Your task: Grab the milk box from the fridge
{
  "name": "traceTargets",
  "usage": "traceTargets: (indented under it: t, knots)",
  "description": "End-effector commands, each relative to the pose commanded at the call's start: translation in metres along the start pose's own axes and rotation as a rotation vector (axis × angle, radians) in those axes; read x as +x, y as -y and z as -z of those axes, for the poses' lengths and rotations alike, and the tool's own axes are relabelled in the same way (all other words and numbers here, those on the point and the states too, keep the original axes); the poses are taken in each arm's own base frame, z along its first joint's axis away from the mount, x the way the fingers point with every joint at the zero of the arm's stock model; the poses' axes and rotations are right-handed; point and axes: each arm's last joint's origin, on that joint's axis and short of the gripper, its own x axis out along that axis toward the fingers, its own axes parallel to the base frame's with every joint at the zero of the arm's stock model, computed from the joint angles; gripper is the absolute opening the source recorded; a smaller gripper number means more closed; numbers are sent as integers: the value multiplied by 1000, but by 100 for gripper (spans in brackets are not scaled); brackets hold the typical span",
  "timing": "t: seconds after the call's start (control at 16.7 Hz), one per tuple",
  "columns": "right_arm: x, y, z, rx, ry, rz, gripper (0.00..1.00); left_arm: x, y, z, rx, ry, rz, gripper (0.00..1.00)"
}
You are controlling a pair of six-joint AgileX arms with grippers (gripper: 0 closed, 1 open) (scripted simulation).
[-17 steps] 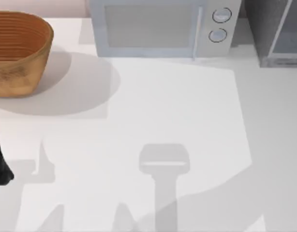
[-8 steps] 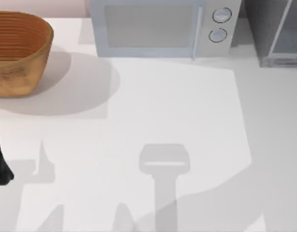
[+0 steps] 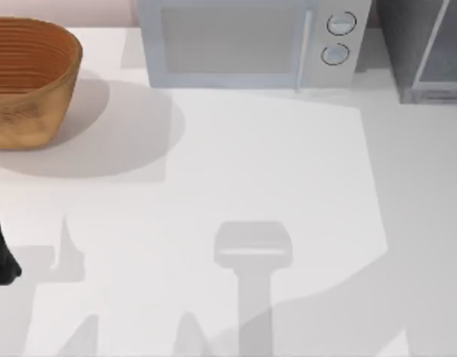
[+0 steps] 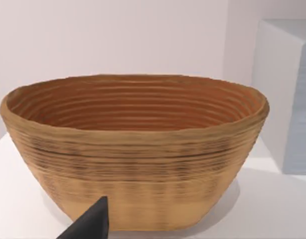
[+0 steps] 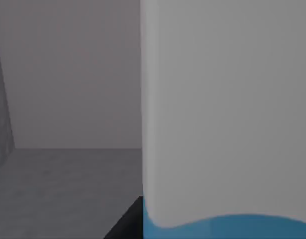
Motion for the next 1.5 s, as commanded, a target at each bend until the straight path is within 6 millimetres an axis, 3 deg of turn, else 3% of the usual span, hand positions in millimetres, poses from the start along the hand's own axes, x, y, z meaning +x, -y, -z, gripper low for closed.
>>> traceTargets:
  t: [0.54, 0.84, 1.02, 1.32, 1.5]
  knots:
    - [0, 0, -49, 0, 0, 1, 0, 0, 0, 0, 0, 0, 0, 100]
    - [-4, 0, -49, 0, 3, -4, 0, 0, 0, 0, 0, 0, 0, 100]
    - [-26, 0, -57, -7, 24, -10, 0, 0, 0, 0, 0, 0, 0, 100]
    - [-85, 0, -46, 6, -14, -2, 0, 0, 0, 0, 0, 0, 0, 100]
    - [-100, 0, -46, 3, -5, 0, 0, 0, 0, 0, 0, 0, 0, 100]
